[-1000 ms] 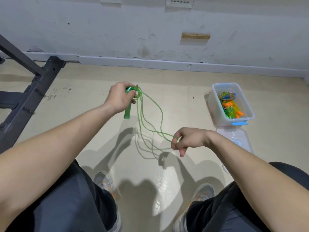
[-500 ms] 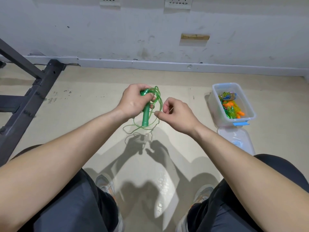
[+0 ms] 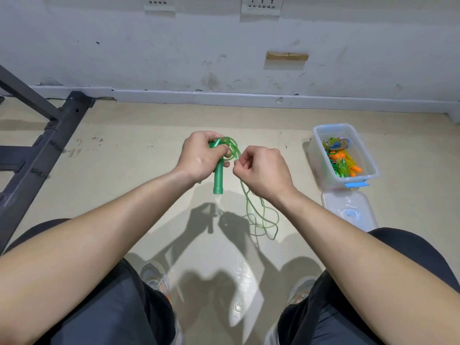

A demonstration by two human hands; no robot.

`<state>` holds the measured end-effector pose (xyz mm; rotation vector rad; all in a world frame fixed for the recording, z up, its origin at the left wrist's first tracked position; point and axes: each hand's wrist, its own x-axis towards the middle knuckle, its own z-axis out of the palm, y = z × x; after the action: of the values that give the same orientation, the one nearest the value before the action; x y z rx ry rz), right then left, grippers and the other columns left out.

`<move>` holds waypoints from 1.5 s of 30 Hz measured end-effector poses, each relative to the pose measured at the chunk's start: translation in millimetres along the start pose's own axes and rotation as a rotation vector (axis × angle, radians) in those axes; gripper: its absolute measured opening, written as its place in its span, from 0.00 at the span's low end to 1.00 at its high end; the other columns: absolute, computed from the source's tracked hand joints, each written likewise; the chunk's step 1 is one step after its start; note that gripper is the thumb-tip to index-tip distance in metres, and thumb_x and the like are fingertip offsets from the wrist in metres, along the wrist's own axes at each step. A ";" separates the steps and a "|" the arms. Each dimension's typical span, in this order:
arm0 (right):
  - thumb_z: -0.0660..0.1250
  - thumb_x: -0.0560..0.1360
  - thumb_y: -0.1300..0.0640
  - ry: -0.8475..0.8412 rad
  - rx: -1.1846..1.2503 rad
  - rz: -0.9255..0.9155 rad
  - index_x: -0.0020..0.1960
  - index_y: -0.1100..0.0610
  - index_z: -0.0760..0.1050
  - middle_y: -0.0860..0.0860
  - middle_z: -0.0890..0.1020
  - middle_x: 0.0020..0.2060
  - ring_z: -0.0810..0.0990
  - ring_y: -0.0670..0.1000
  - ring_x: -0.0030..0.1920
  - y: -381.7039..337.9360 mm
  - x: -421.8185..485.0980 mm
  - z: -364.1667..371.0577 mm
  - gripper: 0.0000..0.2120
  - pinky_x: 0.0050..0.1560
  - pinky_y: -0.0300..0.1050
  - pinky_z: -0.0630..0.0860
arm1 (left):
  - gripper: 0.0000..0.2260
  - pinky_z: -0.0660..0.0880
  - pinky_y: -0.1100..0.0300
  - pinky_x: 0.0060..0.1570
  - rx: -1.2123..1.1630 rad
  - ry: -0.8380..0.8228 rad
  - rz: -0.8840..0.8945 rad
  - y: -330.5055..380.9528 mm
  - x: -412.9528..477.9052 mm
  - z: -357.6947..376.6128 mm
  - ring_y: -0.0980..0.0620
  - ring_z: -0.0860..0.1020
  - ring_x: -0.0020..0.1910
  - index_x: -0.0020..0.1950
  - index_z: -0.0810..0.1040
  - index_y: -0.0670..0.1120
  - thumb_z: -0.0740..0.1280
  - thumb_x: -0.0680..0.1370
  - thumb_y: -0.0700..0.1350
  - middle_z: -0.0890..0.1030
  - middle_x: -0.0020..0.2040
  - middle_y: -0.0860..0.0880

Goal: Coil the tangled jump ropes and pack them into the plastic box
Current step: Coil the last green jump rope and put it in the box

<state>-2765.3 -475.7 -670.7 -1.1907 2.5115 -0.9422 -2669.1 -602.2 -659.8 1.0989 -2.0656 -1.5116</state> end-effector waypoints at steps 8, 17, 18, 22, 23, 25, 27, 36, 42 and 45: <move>0.68 0.68 0.52 -0.632 -0.179 -0.094 0.35 0.54 0.77 0.45 0.81 0.29 0.79 0.47 0.33 12.8 -7.5 -17.5 0.06 0.40 0.46 0.79 | 0.06 0.83 0.52 0.39 0.037 0.127 -0.133 -14.9 21.3 -24.0 0.43 0.85 0.36 0.53 0.81 0.40 0.66 0.79 0.35 0.85 0.44 0.42; 0.64 0.72 0.52 -0.256 -0.100 0.103 0.52 0.48 0.78 0.44 0.82 0.48 0.79 0.52 0.52 29.1 3.3 -26.6 0.10 0.51 0.46 0.76 | 0.04 0.83 0.49 0.44 -0.045 -0.128 -0.034 1.5 4.8 -9.5 0.42 0.86 0.40 0.52 0.81 0.43 0.69 0.78 0.37 0.86 0.48 0.40; 0.66 0.73 0.54 -0.240 0.062 0.092 0.61 0.47 0.76 0.44 0.80 0.54 0.78 0.50 0.55 27.2 5.6 -26.9 0.17 0.56 0.47 0.75 | 0.04 0.82 0.50 0.44 -0.055 -0.179 -0.014 2.7 2.0 -7.6 0.43 0.86 0.40 0.52 0.81 0.43 0.69 0.78 0.37 0.86 0.47 0.41; 0.70 0.69 0.54 -0.398 0.569 0.100 0.64 0.54 0.75 0.49 0.85 0.52 0.82 0.49 0.54 16.6 6.4 -19.9 0.23 0.62 0.47 0.76 | 0.05 0.80 0.57 0.40 -0.089 -0.294 0.076 6.0 -4.9 -2.1 0.47 0.84 0.38 0.55 0.82 0.42 0.68 0.80 0.38 0.85 0.42 0.43; 0.70 0.71 0.54 -0.380 0.611 0.111 0.60 0.56 0.76 0.47 0.86 0.43 0.84 0.50 0.47 14.5 5.7 -18.2 0.18 0.58 0.49 0.78 | 0.06 0.80 0.58 0.39 -0.092 -0.285 0.091 6.3 -5.5 -1.6 0.48 0.83 0.37 0.56 0.81 0.41 0.68 0.81 0.38 0.85 0.41 0.45; 0.69 0.77 0.53 -0.313 0.623 0.124 0.54 0.56 0.76 0.42 0.80 0.29 0.77 0.49 0.34 9.9 5.2 -16.6 0.09 0.44 0.49 0.78 | 0.07 0.80 0.57 0.40 -0.120 -0.253 0.090 4.4 -4.5 -2.1 0.49 0.83 0.37 0.58 0.80 0.40 0.67 0.81 0.39 0.85 0.42 0.47; 0.68 0.78 0.47 -0.270 0.611 0.147 0.51 0.54 0.77 0.42 0.74 0.26 0.71 0.47 0.31 9.5 5.5 -14.8 0.10 0.37 0.47 0.71 | 0.07 0.81 0.55 0.43 -0.163 -0.228 0.074 1.7 -3.5 -3.1 0.48 0.84 0.38 0.59 0.79 0.40 0.66 0.82 0.39 0.85 0.45 0.45; 0.60 0.82 0.48 -0.227 0.659 0.339 0.49 0.60 0.77 0.47 0.74 0.25 0.68 0.48 0.27 -1.7 -3.3 -1.2 0.16 0.33 0.45 0.65 | 0.10 0.80 0.52 0.50 -0.327 -0.067 -0.022 -11.0 -0.5 17.3 0.48 0.82 0.40 0.57 0.80 0.40 0.68 0.81 0.45 0.83 0.46 0.43; 0.69 0.75 0.39 -0.228 0.373 0.254 0.40 0.55 0.70 0.45 0.75 0.33 0.72 0.48 0.33 -8.2 -12.4 2.7 0.20 0.35 0.44 0.66 | 0.09 0.79 0.52 0.42 -0.549 -0.053 -0.136 -5.2 -4.0 25.5 0.46 0.79 0.37 0.50 0.80 0.37 0.65 0.83 0.41 0.79 0.38 0.43; 0.69 0.76 0.46 -0.335 0.449 0.190 0.41 0.59 0.77 0.47 0.82 0.32 0.74 0.47 0.31 -9.9 -12.5 1.4 0.16 0.36 0.46 0.69 | 0.10 0.71 0.55 0.31 -0.542 -0.087 -0.159 2.8 -8.4 27.0 0.45 0.76 0.33 0.49 0.81 0.41 0.65 0.83 0.45 0.78 0.38 0.43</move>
<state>-2750.4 -471.6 -666.6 -0.8668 1.9720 -1.0776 -2683.0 -578.2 -665.8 1.0045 -1.4936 -2.0625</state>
